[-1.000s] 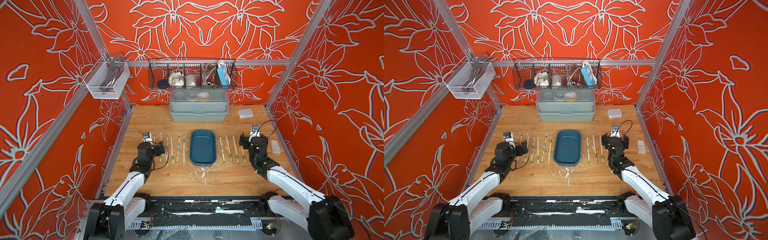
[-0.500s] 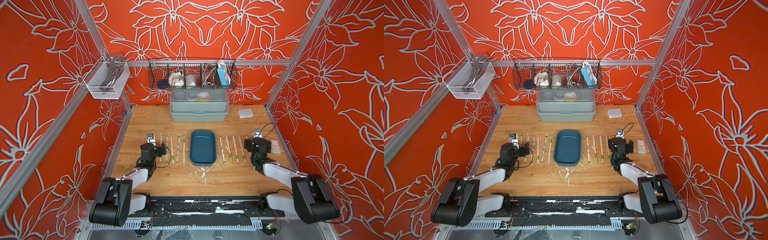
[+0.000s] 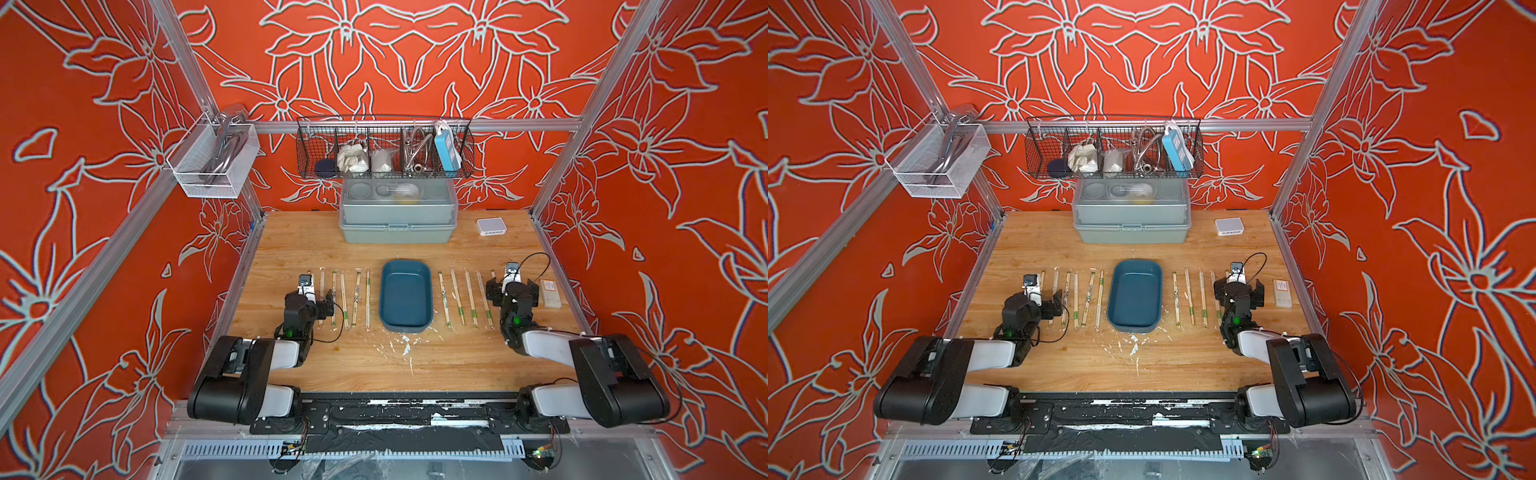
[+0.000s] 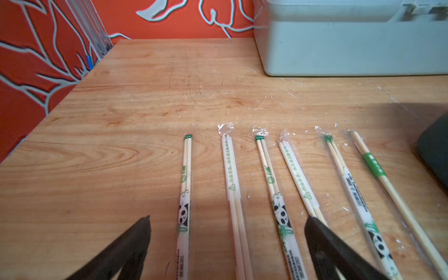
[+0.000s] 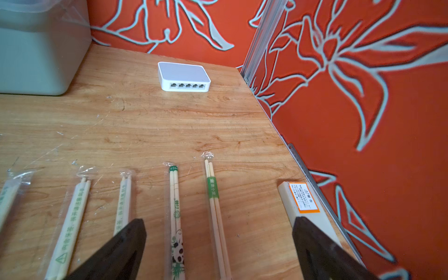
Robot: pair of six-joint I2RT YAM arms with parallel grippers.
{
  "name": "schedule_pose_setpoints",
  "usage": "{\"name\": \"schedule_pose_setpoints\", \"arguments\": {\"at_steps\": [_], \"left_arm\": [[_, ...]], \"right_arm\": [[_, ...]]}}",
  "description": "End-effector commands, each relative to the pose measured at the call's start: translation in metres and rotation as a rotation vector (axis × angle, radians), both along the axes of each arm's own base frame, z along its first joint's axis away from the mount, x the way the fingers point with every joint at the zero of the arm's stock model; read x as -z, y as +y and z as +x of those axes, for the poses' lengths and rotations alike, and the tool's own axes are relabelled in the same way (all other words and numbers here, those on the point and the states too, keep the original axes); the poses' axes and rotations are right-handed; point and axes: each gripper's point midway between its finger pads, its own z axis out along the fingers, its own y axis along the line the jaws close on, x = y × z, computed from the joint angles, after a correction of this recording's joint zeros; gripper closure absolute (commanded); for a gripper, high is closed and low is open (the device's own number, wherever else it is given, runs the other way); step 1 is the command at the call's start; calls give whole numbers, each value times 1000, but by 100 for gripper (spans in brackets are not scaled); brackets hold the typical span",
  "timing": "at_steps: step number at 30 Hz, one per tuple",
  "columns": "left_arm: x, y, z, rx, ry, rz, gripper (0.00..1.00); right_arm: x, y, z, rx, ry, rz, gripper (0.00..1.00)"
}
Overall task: Take the paired disposable chopsticks out of the storage box
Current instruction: Reset both arms
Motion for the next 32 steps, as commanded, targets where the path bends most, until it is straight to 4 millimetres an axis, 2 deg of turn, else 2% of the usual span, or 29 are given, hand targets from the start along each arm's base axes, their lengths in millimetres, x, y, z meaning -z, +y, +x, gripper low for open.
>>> {"name": "schedule_pose_setpoints", "arguments": {"at_steps": [1,5,8,24,28,32], "left_arm": [[-17,-2,14,10,-51,12,2],[-14,1,21,0,-8,-5,2],[-13,7,22,-29,8,-20,2],[-13,10,24,-36,10,-33,2],[-13,10,24,-34,13,-34,2],[-13,10,24,-35,13,-35,2]], "right_arm": [[-9,-2,4,12,-31,10,0],[2,8,23,-75,82,37,0],[7,6,30,-104,124,97,0],[5,2,24,-95,77,103,0],[9,3,28,-98,111,111,0],[13,14,40,-164,198,115,0]]}}
